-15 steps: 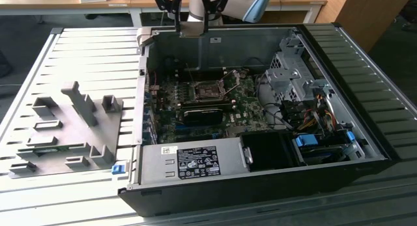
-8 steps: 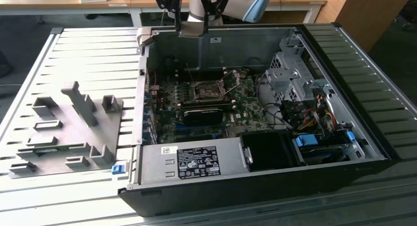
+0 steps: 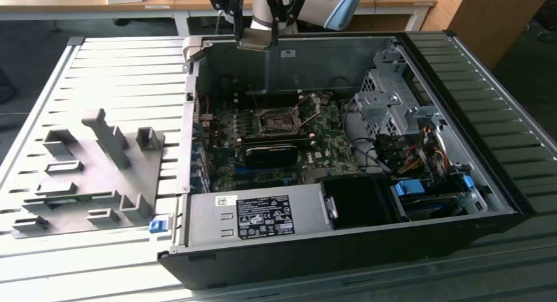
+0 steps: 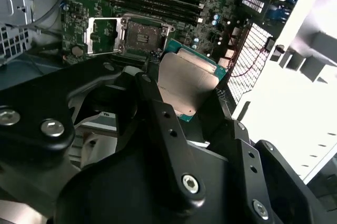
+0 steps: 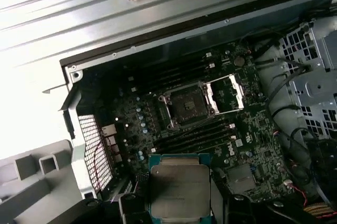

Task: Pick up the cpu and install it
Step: 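Place the cpu into insertion slot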

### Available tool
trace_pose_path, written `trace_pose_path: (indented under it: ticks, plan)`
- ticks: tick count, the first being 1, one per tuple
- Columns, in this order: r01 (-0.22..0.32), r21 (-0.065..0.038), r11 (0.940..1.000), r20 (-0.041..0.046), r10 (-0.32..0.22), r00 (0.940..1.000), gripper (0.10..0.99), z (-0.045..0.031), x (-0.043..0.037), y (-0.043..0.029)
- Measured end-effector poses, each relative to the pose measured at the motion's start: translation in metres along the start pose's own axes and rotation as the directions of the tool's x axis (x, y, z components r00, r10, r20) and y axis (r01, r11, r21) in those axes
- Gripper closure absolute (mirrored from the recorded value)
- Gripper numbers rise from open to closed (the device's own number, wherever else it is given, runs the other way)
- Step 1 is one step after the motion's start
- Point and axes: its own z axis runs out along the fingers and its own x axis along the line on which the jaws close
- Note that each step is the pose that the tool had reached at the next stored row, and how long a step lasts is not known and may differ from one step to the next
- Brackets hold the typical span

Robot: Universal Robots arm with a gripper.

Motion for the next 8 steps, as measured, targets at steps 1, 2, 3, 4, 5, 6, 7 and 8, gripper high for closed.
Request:
trace_pose_path:
  ticks: [1, 2, 3, 4, 5, 6, 7, 8]
  plan:
    - [-0.013, 0.0, 0.9999, 0.0005, 0.013, 0.9999, 0.541, 0.0001, 0.0, 0.0001]
    - [-0.025, 0.0, 0.9997, 0.001, 0.025, 0.9997, 0.541, 0.0002, 0.0001, 0.0002]
    - [-0.036, 0.0, 0.9993, 0.0015, 0.036, 0.9993, 0.541, 0.0002, 0.0001, 0.0003]
    - [-0.048, 0.0, 0.9989, 0.0019, 0.048, 0.9989, 0.541, 0.0003, 0.0001, 0.0004]
    - [-0.059, 0.0, 0.9982, 0.0024, 0.059, 0.9982, 0.541, 0.0004, 0.0001, 0.0005]
    - [-0.071, 0.0, 0.9975, 0.0029, 0.071, 0.9975, 0.541, 0.0004, 0.0002, 0.0006]
    - [-0.082, 0.0, 0.9967, 0.0034, 0.082, 0.9967, 0.541, 0.0005, 0.0002, 0.0006]
    - [-0.094, 0.0, 0.9956, 0.0039, 0.094, 0.9956, 0.541, 0.0006, 0.0002, 0.0007]
